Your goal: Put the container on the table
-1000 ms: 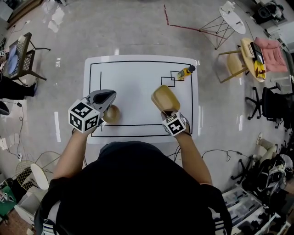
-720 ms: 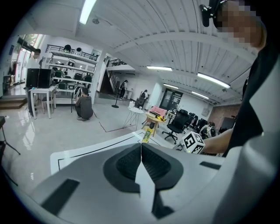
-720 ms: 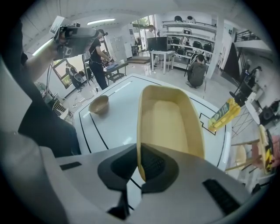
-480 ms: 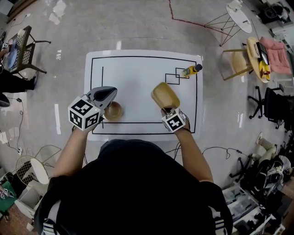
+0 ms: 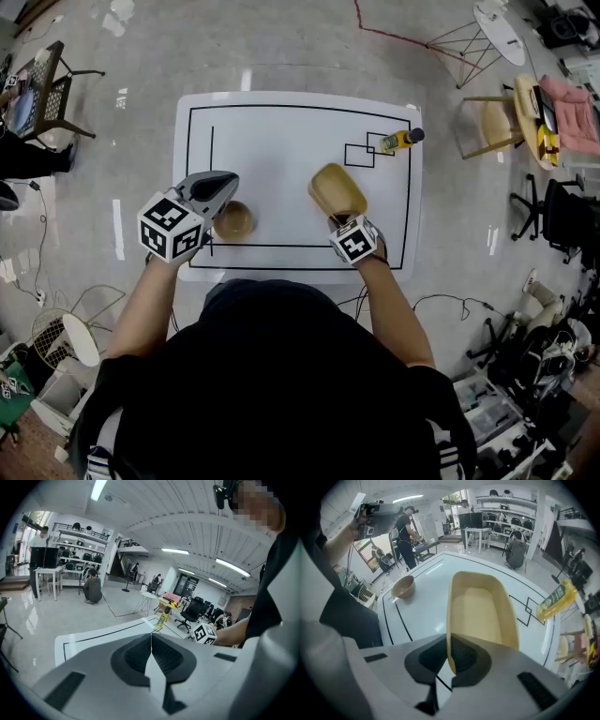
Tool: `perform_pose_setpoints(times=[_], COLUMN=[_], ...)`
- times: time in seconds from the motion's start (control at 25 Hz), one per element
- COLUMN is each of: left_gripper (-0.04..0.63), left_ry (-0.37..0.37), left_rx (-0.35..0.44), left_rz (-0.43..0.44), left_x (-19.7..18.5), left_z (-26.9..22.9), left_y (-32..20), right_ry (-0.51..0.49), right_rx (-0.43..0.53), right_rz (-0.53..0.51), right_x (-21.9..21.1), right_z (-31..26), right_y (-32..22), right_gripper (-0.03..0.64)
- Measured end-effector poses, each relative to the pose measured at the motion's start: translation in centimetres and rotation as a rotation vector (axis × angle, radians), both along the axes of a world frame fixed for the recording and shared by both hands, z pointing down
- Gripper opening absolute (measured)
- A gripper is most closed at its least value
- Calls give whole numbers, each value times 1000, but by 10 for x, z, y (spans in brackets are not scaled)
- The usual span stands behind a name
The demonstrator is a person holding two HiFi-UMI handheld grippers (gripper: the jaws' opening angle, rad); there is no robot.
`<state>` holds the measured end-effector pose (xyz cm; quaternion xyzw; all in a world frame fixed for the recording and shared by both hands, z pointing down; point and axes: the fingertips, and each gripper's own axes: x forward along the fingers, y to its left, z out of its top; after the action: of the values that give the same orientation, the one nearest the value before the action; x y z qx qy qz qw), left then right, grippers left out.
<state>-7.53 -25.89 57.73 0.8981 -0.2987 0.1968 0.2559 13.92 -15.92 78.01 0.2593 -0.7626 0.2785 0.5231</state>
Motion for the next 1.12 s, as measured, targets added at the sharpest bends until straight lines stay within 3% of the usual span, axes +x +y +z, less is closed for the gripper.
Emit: perform_pose_setpoints(times=[1.12], left_gripper=[8], left_ry=[-21], left_rx=[-55], left_rz=[25], left_x=[4], left_z=[29], left_y=[-6], right_ry=[12], right_rx=[-44], right_rz=[-18], right_x=[-6], right_z=[43], right_y=[-5], right_gripper=[9])
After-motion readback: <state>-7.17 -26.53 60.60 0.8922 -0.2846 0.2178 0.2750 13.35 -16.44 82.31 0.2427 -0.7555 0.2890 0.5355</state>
